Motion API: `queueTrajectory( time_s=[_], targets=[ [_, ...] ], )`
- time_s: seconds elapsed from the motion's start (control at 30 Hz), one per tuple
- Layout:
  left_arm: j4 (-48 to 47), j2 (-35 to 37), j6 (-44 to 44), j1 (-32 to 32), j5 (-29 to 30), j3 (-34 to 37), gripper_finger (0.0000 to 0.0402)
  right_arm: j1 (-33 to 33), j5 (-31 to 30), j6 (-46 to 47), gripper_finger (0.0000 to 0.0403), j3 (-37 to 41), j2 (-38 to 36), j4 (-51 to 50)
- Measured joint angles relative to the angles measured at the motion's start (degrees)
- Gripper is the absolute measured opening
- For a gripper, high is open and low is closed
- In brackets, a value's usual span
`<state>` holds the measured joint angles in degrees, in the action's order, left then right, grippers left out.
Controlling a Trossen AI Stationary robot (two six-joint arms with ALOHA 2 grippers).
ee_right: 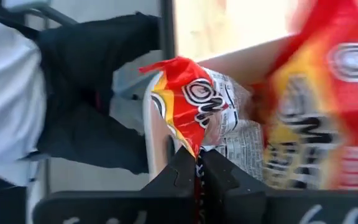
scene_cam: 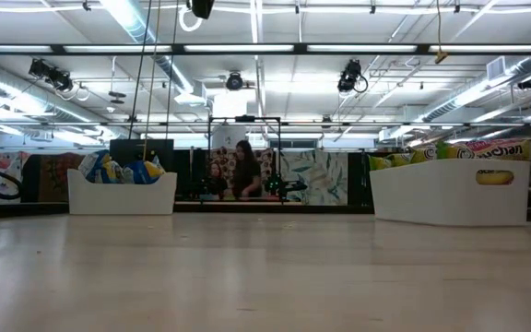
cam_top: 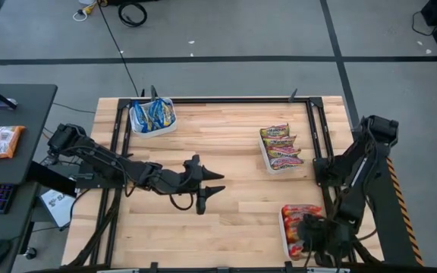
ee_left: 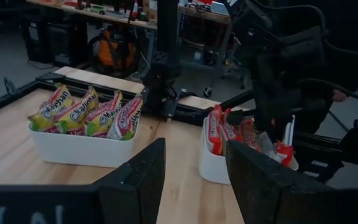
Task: Sort Maruchan noodles
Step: Put the red noodle pack into the bottom right white bin, then return to Home Position
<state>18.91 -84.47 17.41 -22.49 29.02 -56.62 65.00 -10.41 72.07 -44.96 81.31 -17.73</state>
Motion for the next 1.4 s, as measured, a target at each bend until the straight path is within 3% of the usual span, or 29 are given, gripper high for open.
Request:
queueTrajectory(
  time_s=[0.37, 0.67, 1.1, 1.4],
  targets=[
    [0.11, 0.63, -3.8, -0.3, 0.34, 0.01, 0.0172, -1.51, 4.99, -2.77, 0.0088, -3.89, -2.2, -6.67],
    [-2.85, 0.98, -6.65, 1.87, 0.46, 0.02, 0.0172, -5.35, -3.8, -18.55, 0.0138, -10.22, -3.52, -23.82],
    [-5.55, 0.04, -8.6, 1.32, 0.26, 0.02, 0.0172, -23.21, -1.94, -45.32, 0.0063, -4.82, -7.39, -16.04],
    [-10.11, 0.97, -9.88, 3.67, 0.28, 0.04, 0.0171, -33.66, -0.22, -56.18, 0.0007, -4.82, -15.54, -14.79]
  ],
)
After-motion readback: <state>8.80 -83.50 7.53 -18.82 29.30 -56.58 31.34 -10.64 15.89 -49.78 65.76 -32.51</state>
